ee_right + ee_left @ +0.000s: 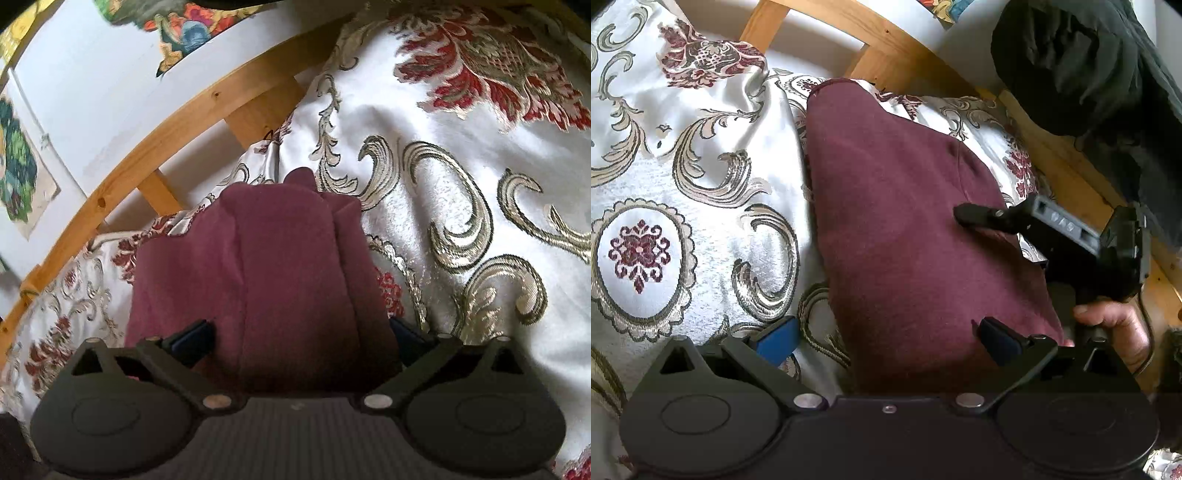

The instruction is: Fold small clothes

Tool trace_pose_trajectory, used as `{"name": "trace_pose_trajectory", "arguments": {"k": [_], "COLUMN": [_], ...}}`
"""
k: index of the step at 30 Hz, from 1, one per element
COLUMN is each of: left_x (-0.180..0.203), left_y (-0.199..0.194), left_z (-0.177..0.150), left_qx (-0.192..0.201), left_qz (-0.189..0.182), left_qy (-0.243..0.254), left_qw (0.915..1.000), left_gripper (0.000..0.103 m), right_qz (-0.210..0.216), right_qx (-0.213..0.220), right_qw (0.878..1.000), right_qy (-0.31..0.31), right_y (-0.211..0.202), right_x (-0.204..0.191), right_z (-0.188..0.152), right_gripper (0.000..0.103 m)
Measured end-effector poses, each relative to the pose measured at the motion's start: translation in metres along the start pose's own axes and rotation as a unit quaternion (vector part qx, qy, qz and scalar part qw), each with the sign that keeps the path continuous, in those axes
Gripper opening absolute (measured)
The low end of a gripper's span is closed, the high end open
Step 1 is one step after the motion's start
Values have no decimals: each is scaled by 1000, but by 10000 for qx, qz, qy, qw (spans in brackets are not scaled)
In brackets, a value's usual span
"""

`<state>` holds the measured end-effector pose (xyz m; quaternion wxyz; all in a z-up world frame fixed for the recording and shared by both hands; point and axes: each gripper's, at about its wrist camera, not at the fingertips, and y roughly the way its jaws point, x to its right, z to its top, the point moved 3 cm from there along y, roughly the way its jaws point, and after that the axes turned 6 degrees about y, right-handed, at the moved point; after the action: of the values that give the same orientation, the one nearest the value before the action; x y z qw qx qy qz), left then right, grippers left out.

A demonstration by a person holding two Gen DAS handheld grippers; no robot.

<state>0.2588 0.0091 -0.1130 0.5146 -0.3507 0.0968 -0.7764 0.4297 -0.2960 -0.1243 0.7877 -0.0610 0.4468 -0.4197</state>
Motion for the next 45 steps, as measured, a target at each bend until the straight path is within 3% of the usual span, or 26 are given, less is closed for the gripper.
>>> {"name": "trace_pose_trajectory", "arguments": {"k": [5,7,9,11,14,17,21,23,26,29,34,40,45], "left_x": [0,0,0,0,0,1,-2,-5,-10,-14,-15,-20,-21], "left_y": [0,0,0,1,0,0,-4,-7,-11,-12,-6,0,1], "left_z": [-1,0,0,0,0,0,2,5,9,13,14,15,17], "left_qx": [19,21,23,25,28,45,145,240,394,472,308,134,73], "left_qz": [13,6,3,6,-2,-3,-57,-98,-258,-453,-564,-622,-672], "left_qy": [16,13,9,9,10,1,-89,-181,-351,-488,-533,-730,-883], "left_qw": [10000,10000,10000,10000,10000,10000,9998,9995,9983,9967,9965,9953,9938], "left_gripper": [102,102,102,102,102,102,102,102,98,93,74,73,62], "right_qz": [601,632,498,458,500,284,-485,-804,-1021,-994,-914,-904,-962], "right_qx": [40,88,200,218,192,216,406,479,531,553,513,506,470], "right_qw": [9899,9861,9827,9808,9826,9883,9979,9938,9866,9871,9896,9919,9914], "right_qy": [1279,1532,1773,1882,1778,1486,145,-596,-1159,-1130,-980,-734,-754], "right_y": [-7,-7,-9,-10,-12,-11,-12,-12,-10,-11,-12,-9,-9], "right_x": [22,30,40,48,51,41,5,-14,-28,-27,-21,-16,-24], "right_z": [18,23,24,22,19,18,16,12,6,4,1,2,1], "right_gripper": [101,93,71,56,49,45,40,37,36,35,35,42,32]}}
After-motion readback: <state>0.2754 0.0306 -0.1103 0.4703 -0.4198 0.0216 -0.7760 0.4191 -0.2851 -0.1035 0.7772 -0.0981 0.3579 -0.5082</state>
